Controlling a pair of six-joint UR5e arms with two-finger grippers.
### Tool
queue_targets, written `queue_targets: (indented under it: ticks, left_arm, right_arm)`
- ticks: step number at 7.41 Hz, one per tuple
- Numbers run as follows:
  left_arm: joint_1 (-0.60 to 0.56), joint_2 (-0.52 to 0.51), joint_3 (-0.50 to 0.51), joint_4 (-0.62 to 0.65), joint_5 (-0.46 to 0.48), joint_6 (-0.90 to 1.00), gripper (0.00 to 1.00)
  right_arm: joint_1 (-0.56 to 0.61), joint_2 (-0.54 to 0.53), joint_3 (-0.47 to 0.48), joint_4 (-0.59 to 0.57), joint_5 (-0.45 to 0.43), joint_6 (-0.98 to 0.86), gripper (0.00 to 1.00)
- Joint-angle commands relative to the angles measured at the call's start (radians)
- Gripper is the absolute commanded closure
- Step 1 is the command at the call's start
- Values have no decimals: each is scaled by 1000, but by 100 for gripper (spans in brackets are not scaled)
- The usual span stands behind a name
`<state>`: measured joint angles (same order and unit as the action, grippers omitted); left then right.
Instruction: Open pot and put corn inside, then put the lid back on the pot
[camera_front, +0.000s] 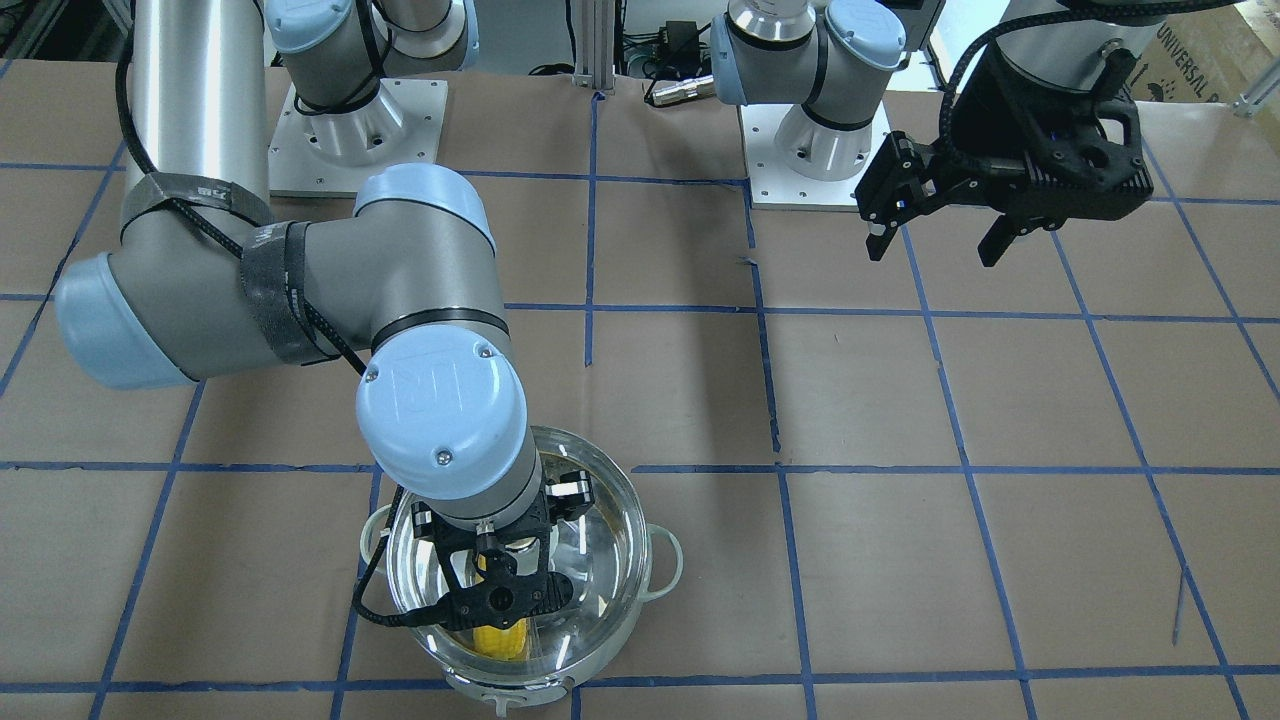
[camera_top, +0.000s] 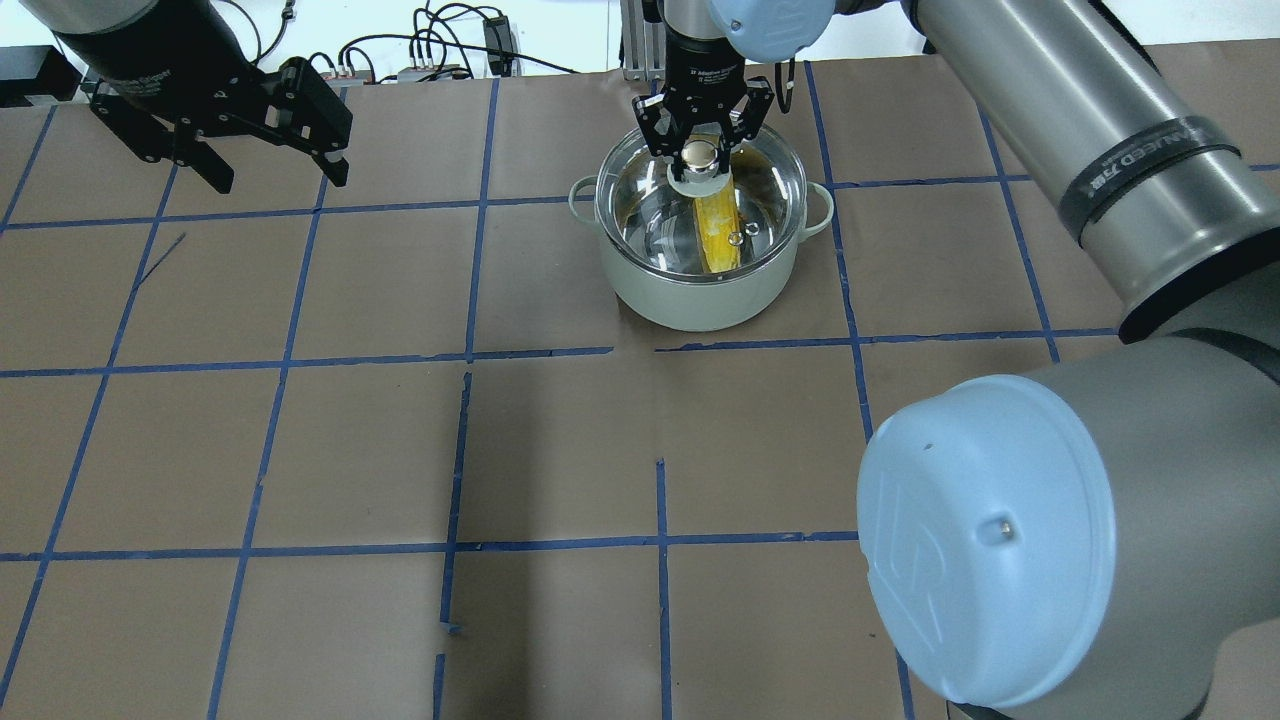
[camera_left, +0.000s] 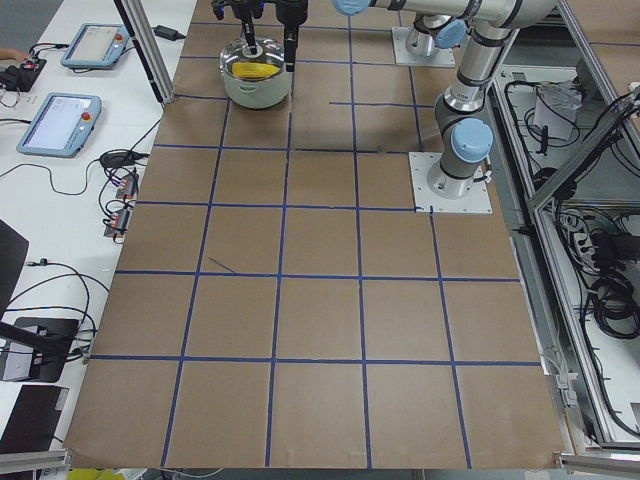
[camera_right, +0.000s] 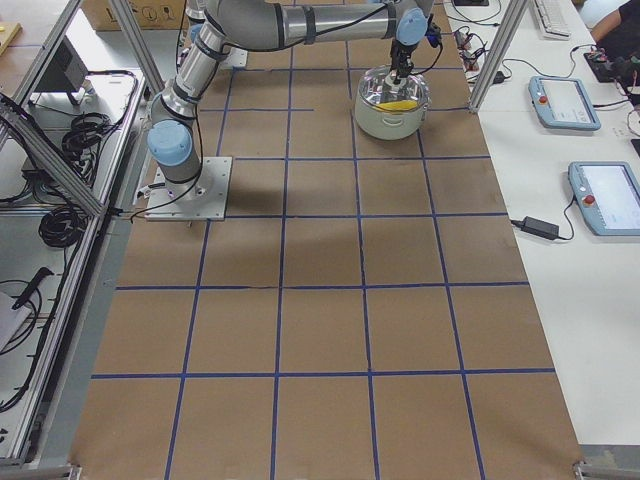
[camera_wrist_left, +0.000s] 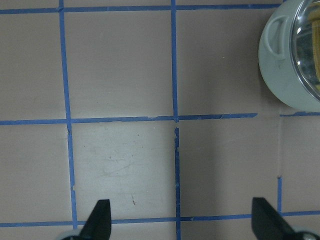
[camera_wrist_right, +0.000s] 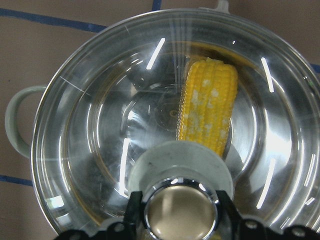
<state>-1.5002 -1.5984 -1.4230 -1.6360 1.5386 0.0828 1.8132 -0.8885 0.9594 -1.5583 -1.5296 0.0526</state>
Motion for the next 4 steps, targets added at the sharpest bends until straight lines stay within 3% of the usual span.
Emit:
queue_targets:
  ticks: [1,4]
  left_arm:
    - [0,0,1,1,0,0,0]
    - [0,0,1,1,0,0,0]
  right_arm:
    - [0,-1,1,0,-1,-7,31]
    - [0,-1,1,-2,0,1,29]
